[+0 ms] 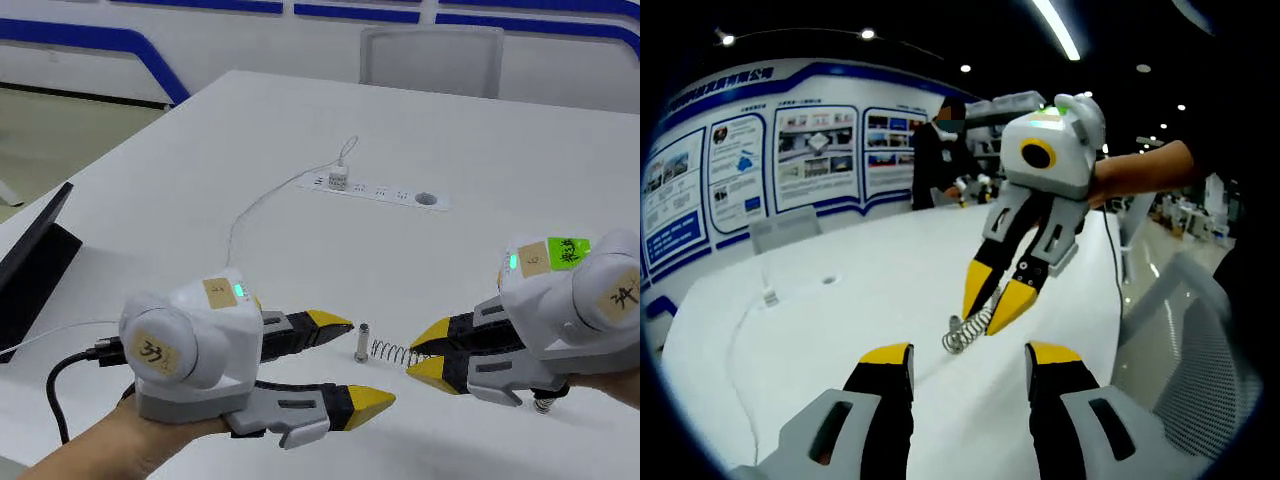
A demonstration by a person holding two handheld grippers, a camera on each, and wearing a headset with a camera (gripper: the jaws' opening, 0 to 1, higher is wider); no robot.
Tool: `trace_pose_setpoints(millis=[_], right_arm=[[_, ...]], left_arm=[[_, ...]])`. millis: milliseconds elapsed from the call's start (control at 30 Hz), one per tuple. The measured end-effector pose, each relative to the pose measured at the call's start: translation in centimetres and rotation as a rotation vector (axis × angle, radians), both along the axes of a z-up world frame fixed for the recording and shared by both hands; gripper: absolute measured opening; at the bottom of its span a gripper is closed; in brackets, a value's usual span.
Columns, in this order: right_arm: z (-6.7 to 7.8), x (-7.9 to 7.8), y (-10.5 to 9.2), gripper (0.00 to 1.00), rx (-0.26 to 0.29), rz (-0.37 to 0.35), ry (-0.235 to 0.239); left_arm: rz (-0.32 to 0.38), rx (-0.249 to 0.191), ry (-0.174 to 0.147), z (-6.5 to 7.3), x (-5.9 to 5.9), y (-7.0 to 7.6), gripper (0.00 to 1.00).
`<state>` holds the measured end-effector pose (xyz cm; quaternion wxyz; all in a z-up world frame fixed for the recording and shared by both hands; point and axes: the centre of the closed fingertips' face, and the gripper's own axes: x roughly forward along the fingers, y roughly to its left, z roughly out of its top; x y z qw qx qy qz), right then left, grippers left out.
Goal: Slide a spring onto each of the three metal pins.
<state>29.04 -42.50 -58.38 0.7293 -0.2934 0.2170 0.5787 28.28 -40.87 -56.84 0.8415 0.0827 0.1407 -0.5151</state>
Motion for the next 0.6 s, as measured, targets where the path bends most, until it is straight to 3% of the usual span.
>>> trace_pose_setpoints(millis=[233, 433, 600], right_arm=[[0.4, -1.4, 0.5, 0.10, -0.008, 0.073, -0.023], [0.6, -2.0, 0.5, 0.10, -0.024, 0.121, -0.049], [0.7, -2.5, 0.7, 0.10, -0.018, 0.144, -0.055]], left_arm=[[-0.042, 0.019, -0.001, -0.2, -0.7, -0.7, 0.40], [-0.085, 0.028, -0.011, -0.1, -1.5, -0.9, 0.22], [-0.098, 0.034, -0.011, -0.1, -1.7, -0.9, 0.19]])
